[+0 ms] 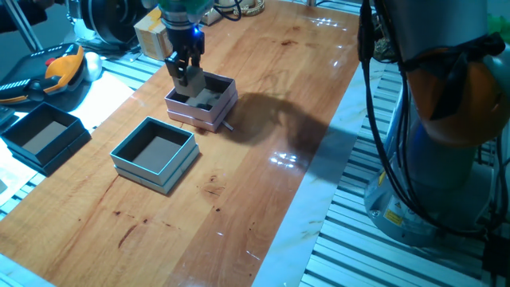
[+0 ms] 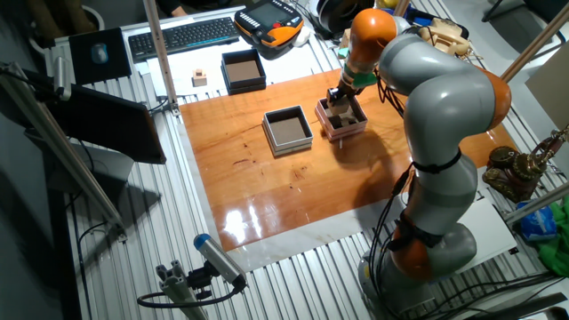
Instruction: Move an object from one box to another
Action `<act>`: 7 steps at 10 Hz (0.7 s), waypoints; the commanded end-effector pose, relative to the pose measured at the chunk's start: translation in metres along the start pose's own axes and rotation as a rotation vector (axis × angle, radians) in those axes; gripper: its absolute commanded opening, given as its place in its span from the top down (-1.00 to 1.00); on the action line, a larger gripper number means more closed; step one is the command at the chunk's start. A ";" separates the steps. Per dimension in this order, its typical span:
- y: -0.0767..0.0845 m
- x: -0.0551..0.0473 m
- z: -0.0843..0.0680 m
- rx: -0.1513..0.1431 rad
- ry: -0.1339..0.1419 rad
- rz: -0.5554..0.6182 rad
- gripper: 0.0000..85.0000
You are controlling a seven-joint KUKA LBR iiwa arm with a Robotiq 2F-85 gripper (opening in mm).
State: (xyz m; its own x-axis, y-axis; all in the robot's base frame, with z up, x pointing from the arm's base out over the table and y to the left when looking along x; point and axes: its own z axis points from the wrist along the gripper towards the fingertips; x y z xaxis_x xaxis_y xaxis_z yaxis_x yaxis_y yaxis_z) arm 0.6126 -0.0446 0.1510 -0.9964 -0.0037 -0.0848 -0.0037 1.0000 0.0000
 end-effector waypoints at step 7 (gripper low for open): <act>0.000 0.000 0.000 0.074 -0.024 0.059 1.00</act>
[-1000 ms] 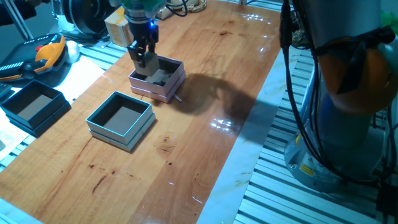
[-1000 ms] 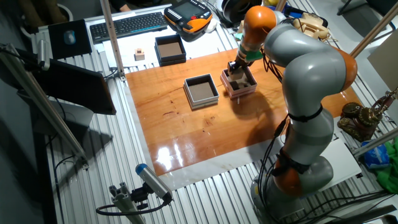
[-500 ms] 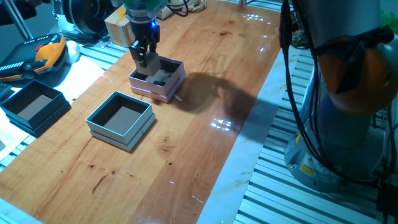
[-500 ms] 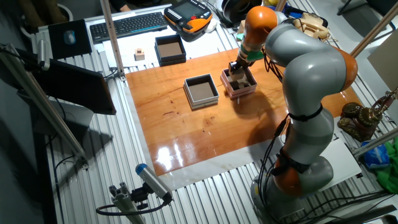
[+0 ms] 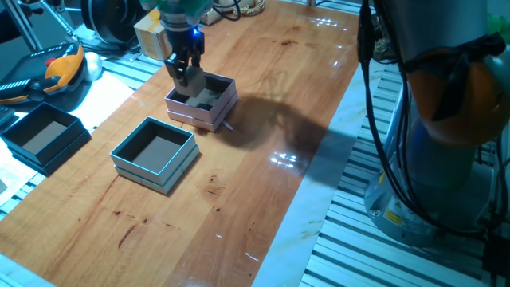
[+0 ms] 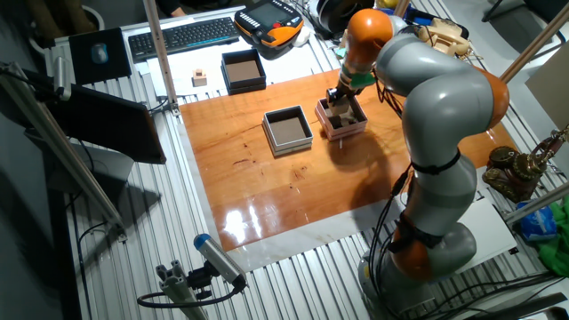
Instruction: Move an object from one box to another
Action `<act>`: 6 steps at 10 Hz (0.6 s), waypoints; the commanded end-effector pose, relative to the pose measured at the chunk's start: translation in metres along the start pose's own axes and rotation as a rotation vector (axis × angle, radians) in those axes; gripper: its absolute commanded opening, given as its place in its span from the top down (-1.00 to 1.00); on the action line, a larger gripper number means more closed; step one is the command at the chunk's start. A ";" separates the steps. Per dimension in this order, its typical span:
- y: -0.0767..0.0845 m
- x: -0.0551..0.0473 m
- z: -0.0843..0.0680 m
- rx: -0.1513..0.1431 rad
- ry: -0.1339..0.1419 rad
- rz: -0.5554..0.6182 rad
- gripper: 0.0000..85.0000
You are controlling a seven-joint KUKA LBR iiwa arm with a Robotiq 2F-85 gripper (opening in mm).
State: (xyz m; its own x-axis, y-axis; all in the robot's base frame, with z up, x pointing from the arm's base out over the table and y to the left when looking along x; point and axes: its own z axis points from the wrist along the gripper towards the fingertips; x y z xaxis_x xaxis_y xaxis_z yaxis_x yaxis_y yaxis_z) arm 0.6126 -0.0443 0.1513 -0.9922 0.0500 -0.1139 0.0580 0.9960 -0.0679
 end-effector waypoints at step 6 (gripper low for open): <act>-0.020 -0.011 0.015 -0.021 -0.038 -0.047 1.00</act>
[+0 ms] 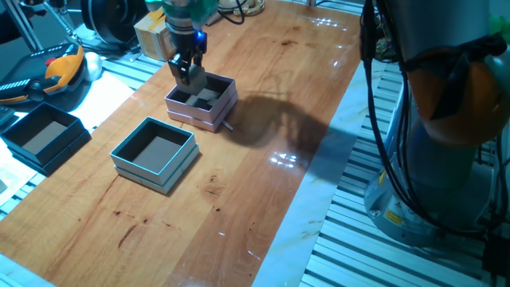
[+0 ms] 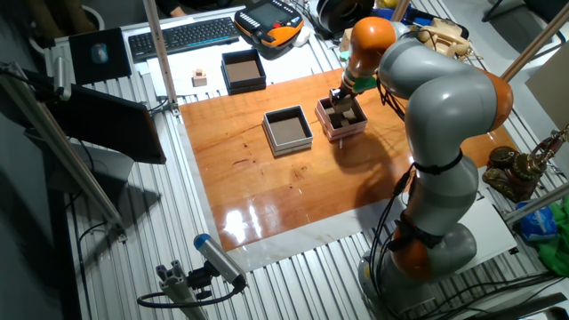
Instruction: Move an object from one box to another
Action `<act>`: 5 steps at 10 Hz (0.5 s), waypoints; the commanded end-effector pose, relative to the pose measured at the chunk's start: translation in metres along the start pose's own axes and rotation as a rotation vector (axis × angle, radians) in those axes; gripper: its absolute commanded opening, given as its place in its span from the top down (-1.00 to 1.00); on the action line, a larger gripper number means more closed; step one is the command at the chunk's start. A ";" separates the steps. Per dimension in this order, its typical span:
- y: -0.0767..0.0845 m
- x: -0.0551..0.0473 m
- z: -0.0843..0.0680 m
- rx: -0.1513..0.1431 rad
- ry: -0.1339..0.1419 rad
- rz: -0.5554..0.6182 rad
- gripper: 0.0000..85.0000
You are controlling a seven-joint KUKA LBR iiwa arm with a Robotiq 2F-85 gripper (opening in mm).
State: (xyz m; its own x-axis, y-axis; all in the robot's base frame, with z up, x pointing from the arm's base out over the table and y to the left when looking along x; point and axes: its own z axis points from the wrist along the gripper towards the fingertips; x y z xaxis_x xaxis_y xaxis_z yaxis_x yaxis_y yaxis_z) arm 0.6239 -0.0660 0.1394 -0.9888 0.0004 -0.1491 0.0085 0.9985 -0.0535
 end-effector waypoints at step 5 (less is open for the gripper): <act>-0.007 0.000 0.014 -0.008 0.009 -0.019 1.00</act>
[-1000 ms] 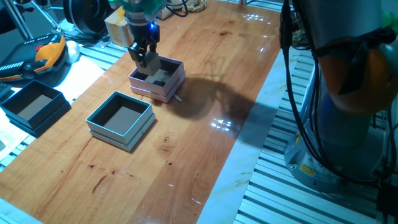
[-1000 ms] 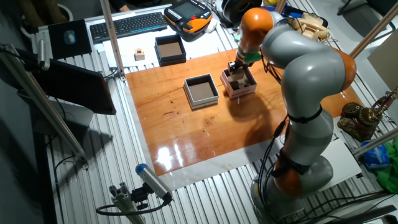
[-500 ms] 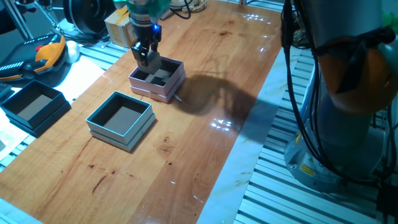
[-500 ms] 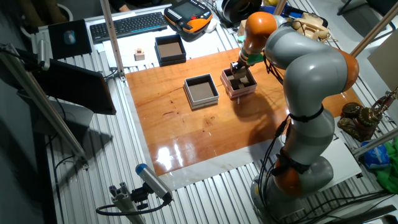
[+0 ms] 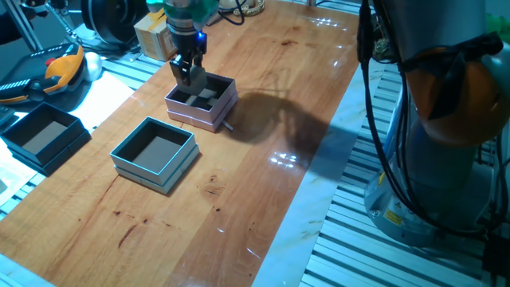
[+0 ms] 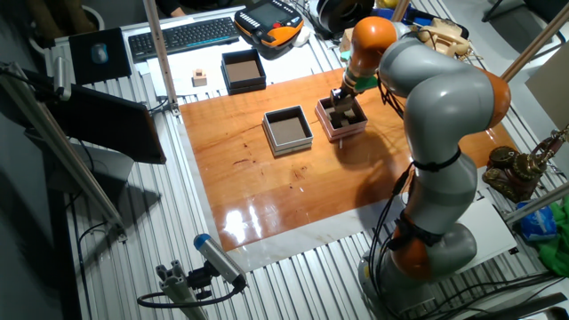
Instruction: Move an object from one box to another
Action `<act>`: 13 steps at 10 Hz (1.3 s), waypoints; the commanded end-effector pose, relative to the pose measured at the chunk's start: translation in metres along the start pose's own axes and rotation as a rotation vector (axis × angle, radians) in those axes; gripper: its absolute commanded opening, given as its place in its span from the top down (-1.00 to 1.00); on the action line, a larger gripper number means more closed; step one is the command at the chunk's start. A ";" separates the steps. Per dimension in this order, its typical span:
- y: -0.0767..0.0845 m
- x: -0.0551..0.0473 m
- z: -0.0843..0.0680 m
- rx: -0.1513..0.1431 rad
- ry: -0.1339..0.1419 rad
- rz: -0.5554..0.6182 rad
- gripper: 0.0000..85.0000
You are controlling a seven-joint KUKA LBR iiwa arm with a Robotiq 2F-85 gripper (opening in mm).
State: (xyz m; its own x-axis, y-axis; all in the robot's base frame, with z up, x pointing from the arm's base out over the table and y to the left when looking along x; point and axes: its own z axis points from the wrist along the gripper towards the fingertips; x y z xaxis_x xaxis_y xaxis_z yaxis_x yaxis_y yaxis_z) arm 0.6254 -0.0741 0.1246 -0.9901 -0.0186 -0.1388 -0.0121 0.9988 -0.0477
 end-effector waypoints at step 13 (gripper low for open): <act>0.001 0.006 0.037 -0.020 -0.010 -0.007 1.00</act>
State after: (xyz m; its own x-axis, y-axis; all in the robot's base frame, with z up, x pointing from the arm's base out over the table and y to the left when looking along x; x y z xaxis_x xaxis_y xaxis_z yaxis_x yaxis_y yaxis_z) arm 0.6243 -0.0753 0.0869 -0.9886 -0.0250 -0.1488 -0.0210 0.9994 -0.0284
